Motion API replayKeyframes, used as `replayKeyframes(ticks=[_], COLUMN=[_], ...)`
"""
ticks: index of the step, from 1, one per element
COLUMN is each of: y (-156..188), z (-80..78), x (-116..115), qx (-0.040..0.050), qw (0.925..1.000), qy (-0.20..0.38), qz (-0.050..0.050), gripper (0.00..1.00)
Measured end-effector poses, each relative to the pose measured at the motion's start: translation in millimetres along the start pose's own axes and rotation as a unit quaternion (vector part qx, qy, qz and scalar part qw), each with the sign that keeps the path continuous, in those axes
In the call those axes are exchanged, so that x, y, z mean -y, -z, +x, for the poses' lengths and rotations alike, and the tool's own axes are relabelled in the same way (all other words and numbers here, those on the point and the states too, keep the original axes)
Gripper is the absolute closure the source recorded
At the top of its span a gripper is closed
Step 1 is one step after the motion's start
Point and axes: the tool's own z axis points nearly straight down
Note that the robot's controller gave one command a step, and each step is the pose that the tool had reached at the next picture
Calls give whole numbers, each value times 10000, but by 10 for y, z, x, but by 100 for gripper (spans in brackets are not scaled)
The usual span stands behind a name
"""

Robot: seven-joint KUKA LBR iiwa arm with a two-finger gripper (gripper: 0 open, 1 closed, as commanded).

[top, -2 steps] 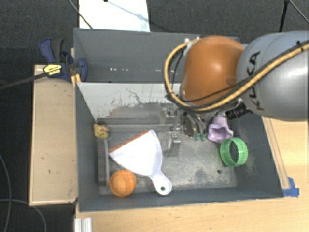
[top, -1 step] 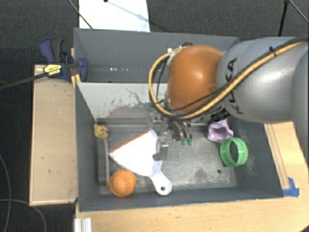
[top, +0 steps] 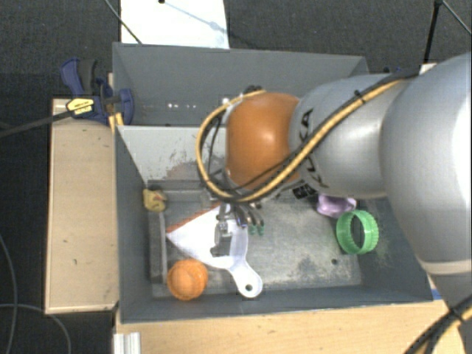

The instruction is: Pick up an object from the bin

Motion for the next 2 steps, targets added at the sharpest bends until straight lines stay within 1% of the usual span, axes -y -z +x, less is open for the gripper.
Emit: replayKeyframes(ticks=[1,2], y=[-328,-579], z=[145,30], x=[-79,13], qx=[-42,-25], qw=[9978,9998], qy=[657,202], qz=[3,3], gripper=[0,100])
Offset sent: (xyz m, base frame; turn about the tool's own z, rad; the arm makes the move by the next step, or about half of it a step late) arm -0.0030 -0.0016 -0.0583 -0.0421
